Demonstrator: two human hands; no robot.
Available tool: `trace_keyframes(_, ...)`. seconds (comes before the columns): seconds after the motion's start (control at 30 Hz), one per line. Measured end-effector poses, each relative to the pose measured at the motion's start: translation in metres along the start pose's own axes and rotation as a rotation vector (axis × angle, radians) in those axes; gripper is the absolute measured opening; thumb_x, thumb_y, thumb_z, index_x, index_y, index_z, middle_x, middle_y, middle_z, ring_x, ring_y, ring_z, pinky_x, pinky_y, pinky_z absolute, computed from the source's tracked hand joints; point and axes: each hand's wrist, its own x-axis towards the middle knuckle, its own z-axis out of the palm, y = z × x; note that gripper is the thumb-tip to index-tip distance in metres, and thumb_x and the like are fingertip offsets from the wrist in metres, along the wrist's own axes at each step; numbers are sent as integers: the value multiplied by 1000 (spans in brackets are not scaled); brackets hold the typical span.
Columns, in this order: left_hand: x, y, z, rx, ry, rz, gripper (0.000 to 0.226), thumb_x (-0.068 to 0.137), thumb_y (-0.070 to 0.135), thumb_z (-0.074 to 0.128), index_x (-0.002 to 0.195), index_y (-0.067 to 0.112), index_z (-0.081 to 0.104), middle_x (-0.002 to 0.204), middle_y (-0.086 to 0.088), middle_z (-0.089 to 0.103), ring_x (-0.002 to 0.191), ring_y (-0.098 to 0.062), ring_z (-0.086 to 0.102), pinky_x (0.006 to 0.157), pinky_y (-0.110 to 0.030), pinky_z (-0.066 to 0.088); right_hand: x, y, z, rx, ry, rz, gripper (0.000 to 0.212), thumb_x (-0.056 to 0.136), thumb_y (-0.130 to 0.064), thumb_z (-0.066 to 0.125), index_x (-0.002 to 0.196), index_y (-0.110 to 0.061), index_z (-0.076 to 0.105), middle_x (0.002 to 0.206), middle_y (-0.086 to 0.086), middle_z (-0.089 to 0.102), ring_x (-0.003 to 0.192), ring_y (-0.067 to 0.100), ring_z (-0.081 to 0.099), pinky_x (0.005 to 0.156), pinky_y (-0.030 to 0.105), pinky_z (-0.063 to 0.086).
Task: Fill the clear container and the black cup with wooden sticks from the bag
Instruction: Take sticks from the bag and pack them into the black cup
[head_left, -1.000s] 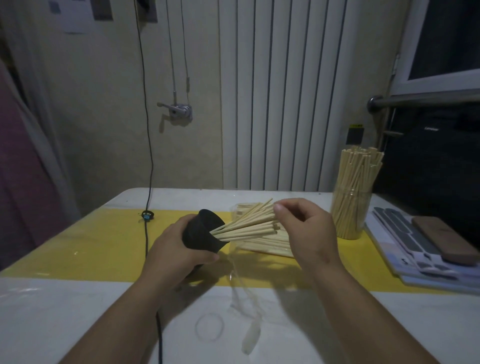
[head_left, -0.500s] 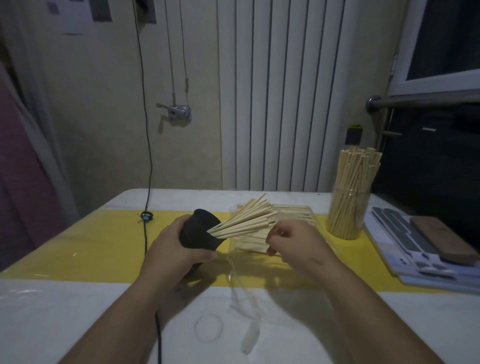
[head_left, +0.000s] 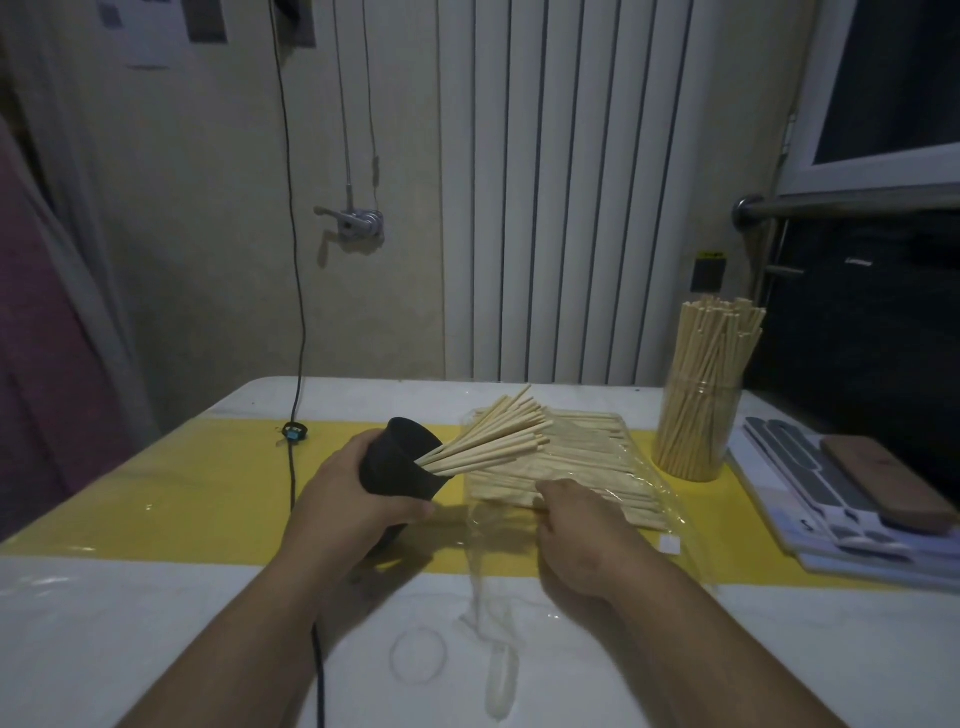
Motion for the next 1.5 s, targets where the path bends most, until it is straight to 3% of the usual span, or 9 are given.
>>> trace_keyframes(0.13, -1, 1, 0, -18, -2, -3, 65, 57, 20, 94, 105, 46, 58, 103, 17, 67, 94, -5, 62, 68, -27, 47, 8, 4, 4, -72, 59, 41, 31, 96, -31, 45, 125, -23, 55, 133, 3, 52, 124, 28, 45, 101, 39, 35)
trace_keyframes(0.23, -1, 3, 0, -18, -4, -11, 69, 47, 33, 91, 106, 47, 59, 102, 18, 67, 94, -5, 62, 70, -29, 47, 12, 6, 6, -82, 113, 47, 19, 95, -31, 46, 109, -26, 60, 120, 1, 55, 116, 28, 49, 95, 38, 37)
trace_keyframes(0.5, -3, 6, 0, -26, 6, -3, 65, 54, 22, 94, 98, 51, 56, 101, 20, 66, 92, 1, 60, 70, -27, 46, 18, 12, 12, -86, 149, 37, 25, 97, -30, 46, 115, -29, 64, 121, -1, 54, 117, 27, 48, 96, 36, 37)
trace_keyframes(0.63, -2, 6, 1, -18, 15, -7, 67, 45, 34, 91, 99, 53, 56, 103, 21, 66, 94, 0, 61, 72, -30, 48, 18, 10, 10, -59, 165, 37, 27, 97, -30, 48, 117, -32, 65, 121, -4, 56, 116, 25, 49, 95, 36, 37)
trace_keyframes(0.77, -2, 4, 1, -12, 6, 3, 67, 51, 27, 94, 102, 48, 57, 101, 20, 67, 94, -3, 62, 70, -28, 46, 18, 9, 10, -54, 177, 47, 27, 96, -26, 48, 117, -33, 64, 122, -4, 58, 116, 25, 49, 95, 37, 37)
trace_keyframes(0.93, -1, 3, 0, -3, 4, 3, 66, 54, 26, 94, 103, 48, 57, 104, 19, 65, 94, -3, 61, 69, -28, 46, 16, 6, 7, -74, 142, 67, 29, 98, -42, 50, 122, -33, 63, 125, -3, 56, 122, 26, 47, 97, 39, 34)
trace_keyframes(1.1, -1, 2, 1, -10, -1, 2, 65, 57, 22, 94, 101, 50, 55, 104, 20, 65, 95, -4, 60, 70, -29, 47, 14, 5, 6, -1, 104, 83, 22, 96, -40, 58, 114, -29, 63, 121, -1, 58, 119, 26, 50, 99, 38, 36)
trace_keyframes(1.33, -1, 4, 1, -28, 4, -13, 65, 41, 38, 85, 98, 53, 57, 100, 23, 67, 92, -2, 62, 74, -32, 50, 10, 5, 3, 51, 93, 25, 29, 94, -26, 60, 123, -28, 61, 123, -1, 64, 116, 26, 56, 97, 30, 42)
trace_keyframes(1.5, -2, 5, 2, -42, 0, -15, 66, 41, 38, 85, 99, 52, 57, 99, 23, 67, 92, -1, 62, 71, -30, 48, 7, 3, 1, -30, 69, 24, 22, 95, -28, 56, 115, -22, 63, 119, 3, 62, 111, 28, 58, 90, 33, 46)
